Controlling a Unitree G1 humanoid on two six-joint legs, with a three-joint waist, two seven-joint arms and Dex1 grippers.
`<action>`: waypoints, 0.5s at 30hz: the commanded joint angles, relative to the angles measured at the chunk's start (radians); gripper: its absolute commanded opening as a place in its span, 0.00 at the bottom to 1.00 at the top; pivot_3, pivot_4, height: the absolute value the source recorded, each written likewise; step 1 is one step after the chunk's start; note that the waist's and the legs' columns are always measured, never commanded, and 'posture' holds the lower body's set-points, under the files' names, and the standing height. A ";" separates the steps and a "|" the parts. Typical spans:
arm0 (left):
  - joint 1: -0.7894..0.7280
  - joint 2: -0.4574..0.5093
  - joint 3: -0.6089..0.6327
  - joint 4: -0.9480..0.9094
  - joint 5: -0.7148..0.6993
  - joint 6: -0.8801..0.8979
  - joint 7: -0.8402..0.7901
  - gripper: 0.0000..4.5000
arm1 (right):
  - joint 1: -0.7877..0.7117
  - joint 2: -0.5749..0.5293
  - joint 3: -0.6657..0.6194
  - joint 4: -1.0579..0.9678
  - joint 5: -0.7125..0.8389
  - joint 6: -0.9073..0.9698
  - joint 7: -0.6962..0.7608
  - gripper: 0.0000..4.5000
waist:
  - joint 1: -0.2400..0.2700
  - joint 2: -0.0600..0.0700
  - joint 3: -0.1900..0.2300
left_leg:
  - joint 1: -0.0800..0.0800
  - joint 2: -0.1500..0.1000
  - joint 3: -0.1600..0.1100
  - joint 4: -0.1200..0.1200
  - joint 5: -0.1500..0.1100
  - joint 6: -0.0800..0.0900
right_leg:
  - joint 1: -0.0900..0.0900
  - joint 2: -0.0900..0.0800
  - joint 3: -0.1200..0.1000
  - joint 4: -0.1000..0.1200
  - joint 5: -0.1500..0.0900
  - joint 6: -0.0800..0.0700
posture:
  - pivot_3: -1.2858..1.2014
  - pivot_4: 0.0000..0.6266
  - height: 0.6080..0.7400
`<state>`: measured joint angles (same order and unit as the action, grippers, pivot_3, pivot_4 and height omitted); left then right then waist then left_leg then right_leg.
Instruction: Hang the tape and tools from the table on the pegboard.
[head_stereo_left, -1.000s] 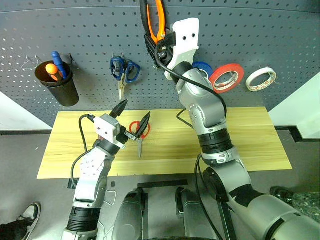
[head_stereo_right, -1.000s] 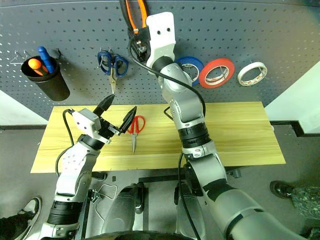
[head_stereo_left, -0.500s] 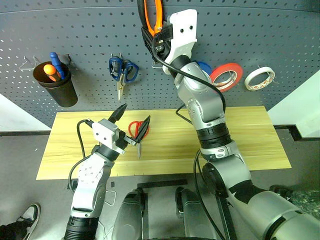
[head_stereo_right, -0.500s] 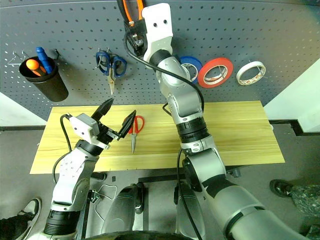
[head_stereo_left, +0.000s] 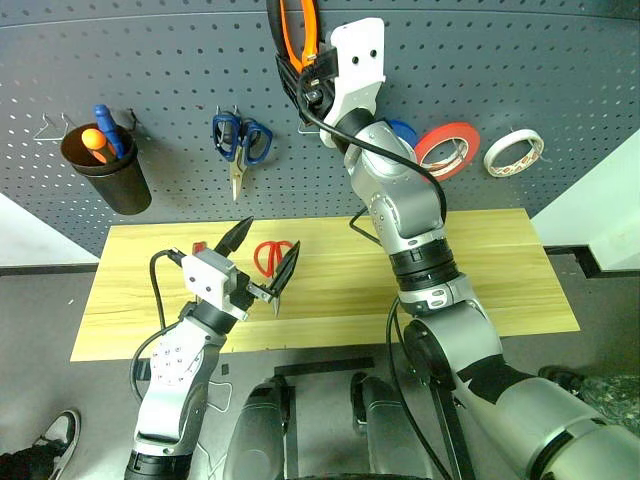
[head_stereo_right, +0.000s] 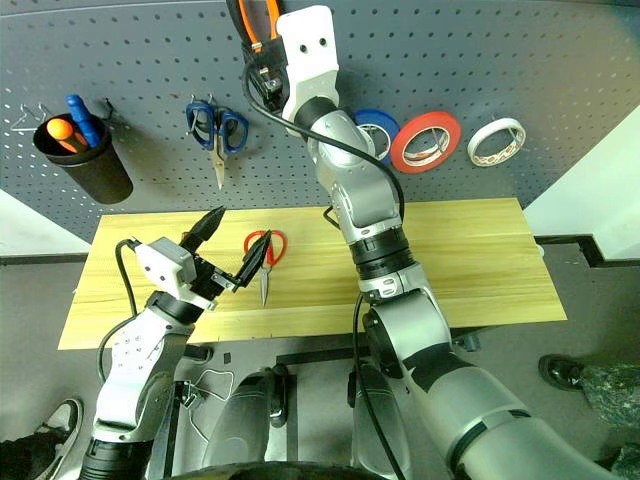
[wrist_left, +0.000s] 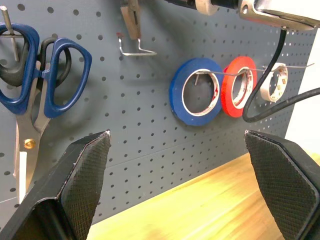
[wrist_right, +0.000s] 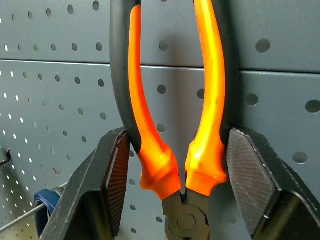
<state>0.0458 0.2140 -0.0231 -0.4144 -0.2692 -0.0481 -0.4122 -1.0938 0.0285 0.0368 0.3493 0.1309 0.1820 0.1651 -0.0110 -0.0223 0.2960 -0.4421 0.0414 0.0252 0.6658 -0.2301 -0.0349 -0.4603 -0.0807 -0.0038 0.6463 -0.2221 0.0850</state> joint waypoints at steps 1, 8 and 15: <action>0.010 0.006 0.002 -0.054 -0.008 0.004 0.004 1.00 | 0.004 -0.004 -0.019 -0.036 -0.006 0.007 -0.022 0.56 | 0.000 0.000 0.003 | 0.000 0.000 0.000 0.000 0.000 0.000 | 0.000 0.000 0.000 0.000 0.000 0.000 | 0.55 0.55 0.82; 0.024 0.008 0.003 -0.073 -0.009 0.020 0.007 1.00 | 0.043 0.013 -0.010 -0.065 -0.008 0.041 -0.034 0.56 | -0.002 0.001 0.017 | 0.000 0.001 0.000 0.000 0.000 0.000 | -0.001 0.000 0.000 0.000 0.000 -0.001 | 0.55 0.57 0.82; 0.022 0.008 0.005 -0.071 -0.008 0.022 0.010 1.00 | 0.064 0.025 -0.001 -0.086 -0.009 0.063 -0.041 0.56 | -0.003 0.002 0.029 | -0.001 0.002 0.000 0.000 0.000 0.000 | -0.003 0.000 0.000 0.000 0.000 -0.001 | 0.55 0.57 0.82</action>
<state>0.0650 0.2179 -0.0228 -0.4434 -0.2707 -0.0251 -0.4061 -1.0218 0.0504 0.0514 0.3012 0.1245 0.2420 0.1485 -0.0137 -0.0204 0.3250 -0.4437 0.0437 0.0256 0.6651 -0.2301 -0.0349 -0.4634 -0.0802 -0.0037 0.6456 -0.2225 0.0838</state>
